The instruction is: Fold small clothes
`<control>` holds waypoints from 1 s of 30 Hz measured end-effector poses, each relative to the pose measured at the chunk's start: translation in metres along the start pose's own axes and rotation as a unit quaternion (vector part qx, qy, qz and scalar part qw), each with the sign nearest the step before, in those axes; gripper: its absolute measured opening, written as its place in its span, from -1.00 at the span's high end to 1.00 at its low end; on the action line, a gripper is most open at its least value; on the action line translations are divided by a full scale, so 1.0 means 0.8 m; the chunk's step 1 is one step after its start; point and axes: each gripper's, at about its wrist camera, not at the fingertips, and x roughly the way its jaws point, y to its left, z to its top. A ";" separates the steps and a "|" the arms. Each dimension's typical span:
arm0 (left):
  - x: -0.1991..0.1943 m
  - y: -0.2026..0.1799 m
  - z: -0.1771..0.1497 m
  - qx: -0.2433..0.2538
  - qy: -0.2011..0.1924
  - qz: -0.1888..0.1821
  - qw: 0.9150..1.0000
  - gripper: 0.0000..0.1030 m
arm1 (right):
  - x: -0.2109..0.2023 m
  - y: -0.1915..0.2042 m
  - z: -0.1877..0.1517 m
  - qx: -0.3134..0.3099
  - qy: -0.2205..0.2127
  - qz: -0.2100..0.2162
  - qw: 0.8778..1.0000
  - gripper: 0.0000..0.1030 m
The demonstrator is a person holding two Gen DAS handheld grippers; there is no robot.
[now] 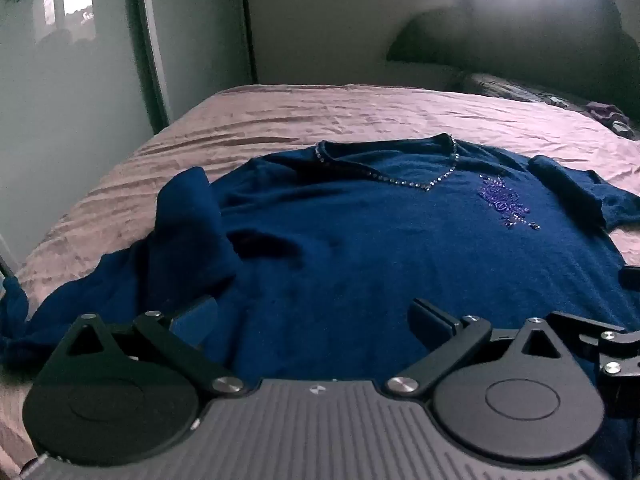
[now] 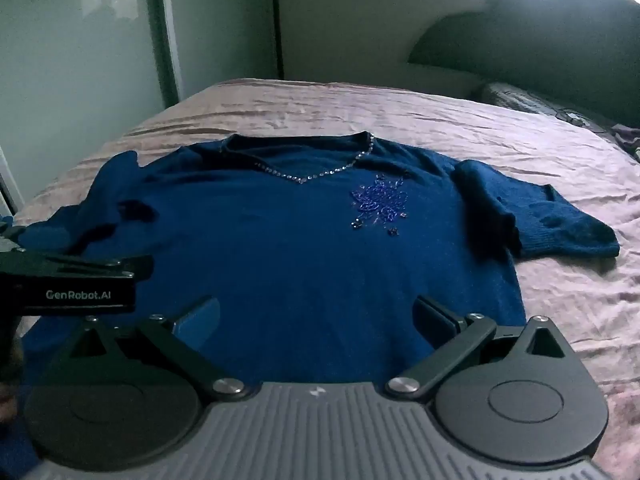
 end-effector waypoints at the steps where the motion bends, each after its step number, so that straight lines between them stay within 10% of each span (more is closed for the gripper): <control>1: 0.000 0.000 0.000 -0.001 0.001 -0.001 1.000 -0.99 | 0.000 0.000 0.001 0.000 0.000 -0.001 1.000 -1.00; 30: 0.005 0.004 -0.004 -0.009 0.012 -0.010 1.000 -0.99 | 0.007 -0.013 -0.006 0.032 0.008 -0.005 0.999 -1.00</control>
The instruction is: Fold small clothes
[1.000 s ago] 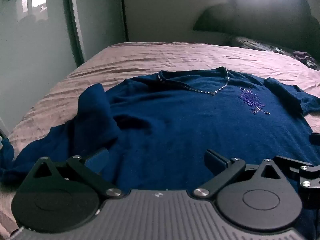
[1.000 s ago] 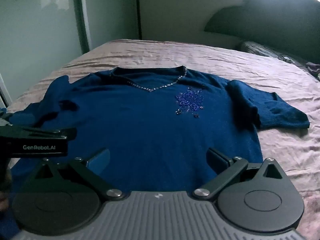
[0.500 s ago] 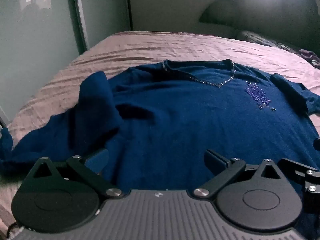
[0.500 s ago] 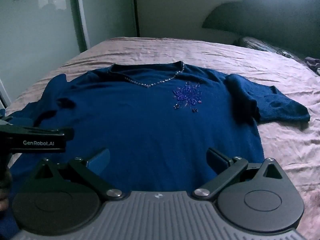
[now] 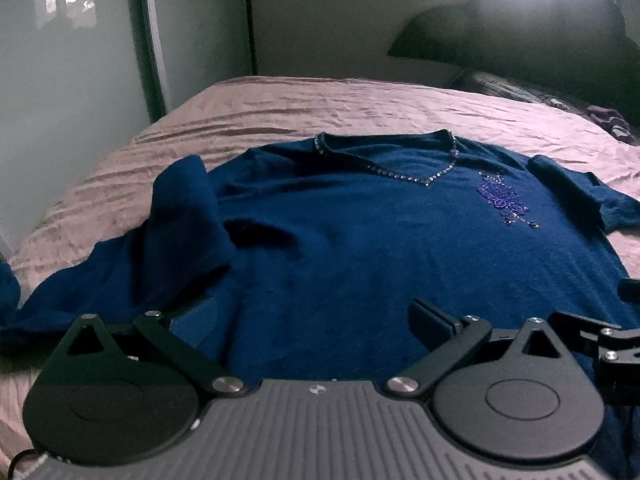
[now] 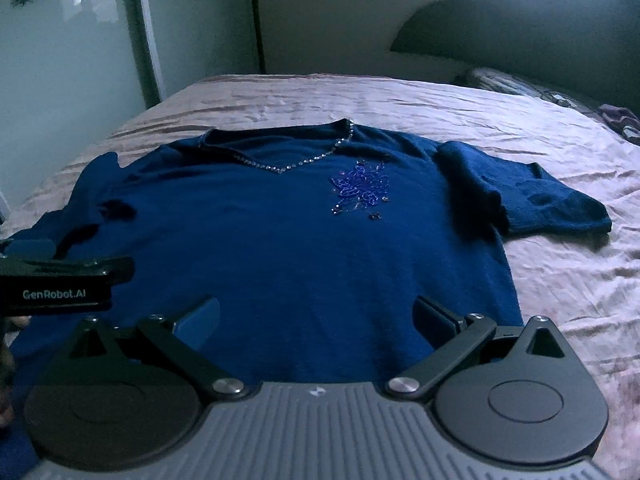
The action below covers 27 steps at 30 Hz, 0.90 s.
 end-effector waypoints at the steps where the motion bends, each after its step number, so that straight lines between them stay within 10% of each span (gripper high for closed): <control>1: 0.000 -0.001 0.000 0.002 0.000 -0.001 1.000 -0.99 | 0.000 -0.001 0.000 0.001 0.000 0.000 1.000 -1.00; 27: -0.012 -0.016 -0.007 0.026 -0.012 -0.025 0.999 -0.99 | 0.002 -0.062 0.009 0.112 -0.001 -0.111 0.987 -1.00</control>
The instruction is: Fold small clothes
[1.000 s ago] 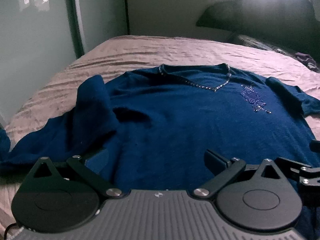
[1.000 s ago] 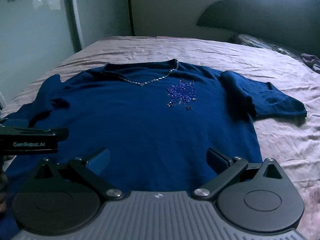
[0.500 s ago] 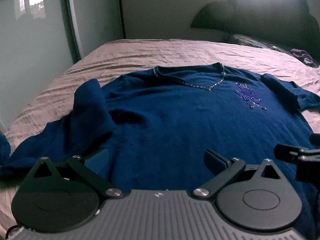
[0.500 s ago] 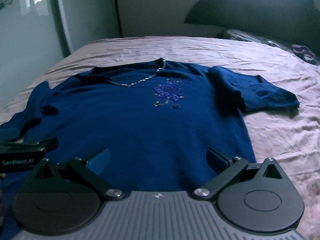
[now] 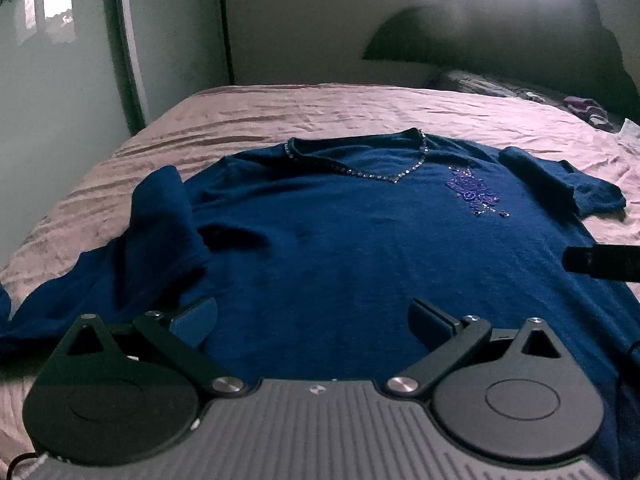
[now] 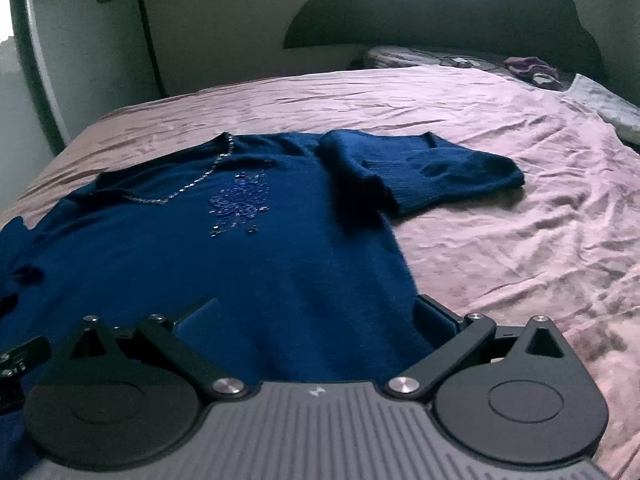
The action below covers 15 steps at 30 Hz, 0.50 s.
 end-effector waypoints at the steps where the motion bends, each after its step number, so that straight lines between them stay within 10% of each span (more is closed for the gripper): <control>1: 0.000 -0.001 0.000 0.001 -0.001 0.000 1.000 -0.99 | 0.000 -0.001 0.000 0.000 0.000 -0.002 1.000 -1.00; 15: -0.001 -0.013 -0.003 0.022 0.000 0.005 1.000 -0.99 | 0.002 -0.005 0.001 0.003 0.004 -0.001 1.000 -1.00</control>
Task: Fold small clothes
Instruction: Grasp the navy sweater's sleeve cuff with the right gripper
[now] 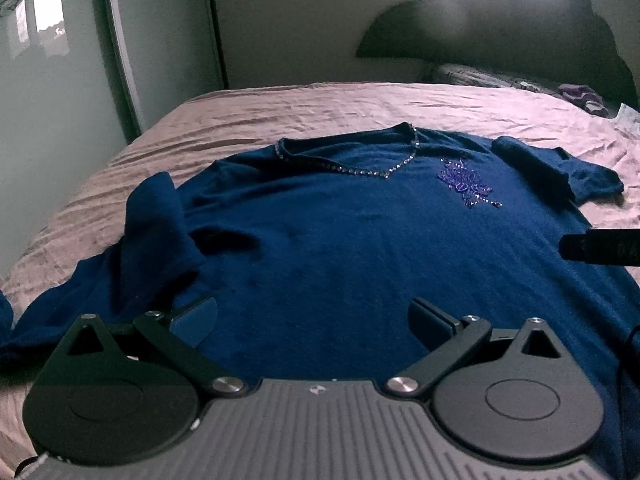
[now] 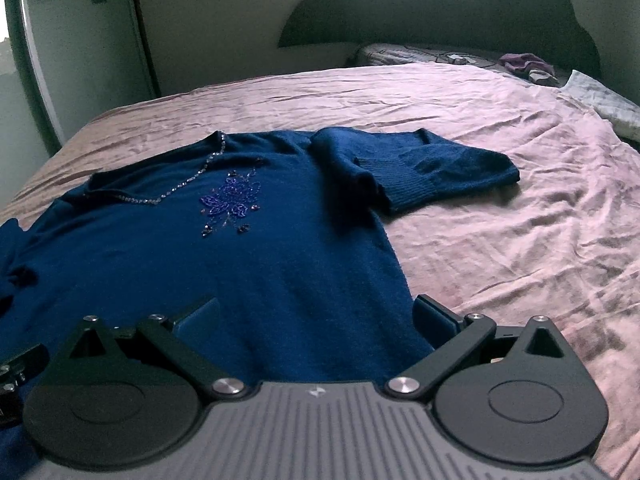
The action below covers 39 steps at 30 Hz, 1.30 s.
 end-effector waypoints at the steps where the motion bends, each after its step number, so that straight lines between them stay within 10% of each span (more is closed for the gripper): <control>1: 0.001 -0.001 0.000 0.001 0.001 0.001 1.000 -0.99 | 0.001 -0.001 0.000 0.001 0.000 0.000 1.000 -1.00; 13: 0.013 -0.009 0.011 0.014 0.003 -0.007 1.000 -0.99 | 0.007 -0.008 0.001 0.004 0.003 0.005 1.000 -1.00; 17: 0.018 -0.017 0.019 0.024 0.001 -0.012 1.000 -0.99 | -0.012 -0.008 -0.001 -0.037 -0.068 0.061 0.995 -1.00; 21: 0.023 -0.024 0.025 0.034 -0.002 -0.015 0.999 -0.99 | -0.016 0.010 0.001 -0.173 -0.117 0.010 0.978 -1.00; 26: 0.034 -0.028 0.030 0.042 0.000 -0.020 0.999 -0.99 | 0.003 -0.036 0.028 -0.138 -0.125 0.063 0.981 -1.00; 32: 0.052 -0.029 0.029 0.048 0.018 -0.024 0.998 -0.99 | 0.041 -0.108 0.082 -0.050 -0.142 0.016 0.989 -0.99; 39: 0.068 -0.035 0.028 0.062 0.031 -0.023 0.997 -0.99 | 0.061 -0.109 0.080 -0.149 -0.128 -0.024 0.980 -0.74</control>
